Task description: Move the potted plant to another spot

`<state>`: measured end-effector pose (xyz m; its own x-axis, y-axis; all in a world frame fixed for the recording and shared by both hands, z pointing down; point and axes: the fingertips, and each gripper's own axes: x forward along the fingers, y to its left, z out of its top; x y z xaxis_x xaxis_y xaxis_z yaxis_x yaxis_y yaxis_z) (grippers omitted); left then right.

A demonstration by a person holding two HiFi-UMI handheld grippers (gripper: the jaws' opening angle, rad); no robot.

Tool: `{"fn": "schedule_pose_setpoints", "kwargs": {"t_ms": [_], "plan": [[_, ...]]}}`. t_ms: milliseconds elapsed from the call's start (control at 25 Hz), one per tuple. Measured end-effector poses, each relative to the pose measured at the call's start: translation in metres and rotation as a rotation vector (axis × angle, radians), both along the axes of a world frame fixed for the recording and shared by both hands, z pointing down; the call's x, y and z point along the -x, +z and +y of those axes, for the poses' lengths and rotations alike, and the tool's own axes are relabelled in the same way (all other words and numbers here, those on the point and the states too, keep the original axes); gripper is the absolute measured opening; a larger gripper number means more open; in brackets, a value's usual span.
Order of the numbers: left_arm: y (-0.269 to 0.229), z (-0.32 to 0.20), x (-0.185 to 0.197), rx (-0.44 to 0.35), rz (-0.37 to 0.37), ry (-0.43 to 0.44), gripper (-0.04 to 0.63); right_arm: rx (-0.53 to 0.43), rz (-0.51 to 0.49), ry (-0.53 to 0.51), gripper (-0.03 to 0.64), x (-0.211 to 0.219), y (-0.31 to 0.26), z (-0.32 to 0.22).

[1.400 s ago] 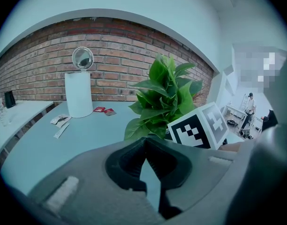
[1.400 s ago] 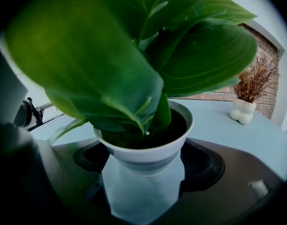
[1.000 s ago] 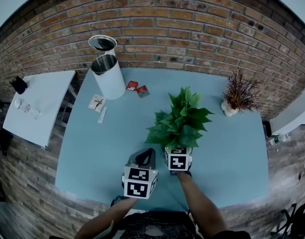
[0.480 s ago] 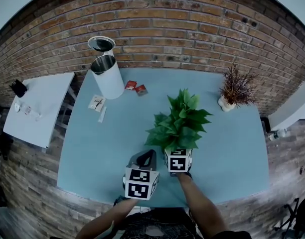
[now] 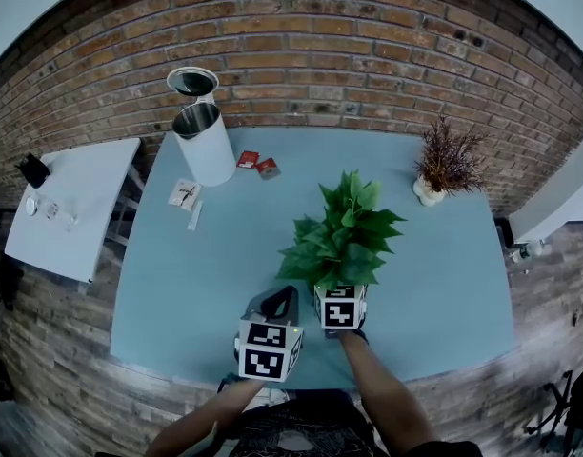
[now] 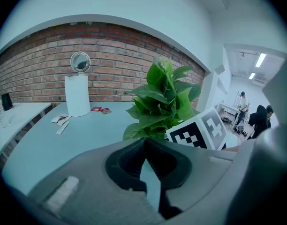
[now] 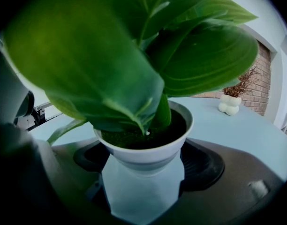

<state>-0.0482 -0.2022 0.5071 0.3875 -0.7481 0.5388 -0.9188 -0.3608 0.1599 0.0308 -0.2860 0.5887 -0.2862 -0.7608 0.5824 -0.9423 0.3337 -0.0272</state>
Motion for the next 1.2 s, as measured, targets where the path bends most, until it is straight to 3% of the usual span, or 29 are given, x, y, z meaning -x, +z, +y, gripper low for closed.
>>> {"fn": "schedule_pose_setpoints", "kwargs": {"t_ms": [1200], "plan": [[0.001,0.048,-0.004,-0.004,0.016,0.057,-0.002,-0.012,0.003,0.044,0.469,-0.007,0.002,0.062]]}}
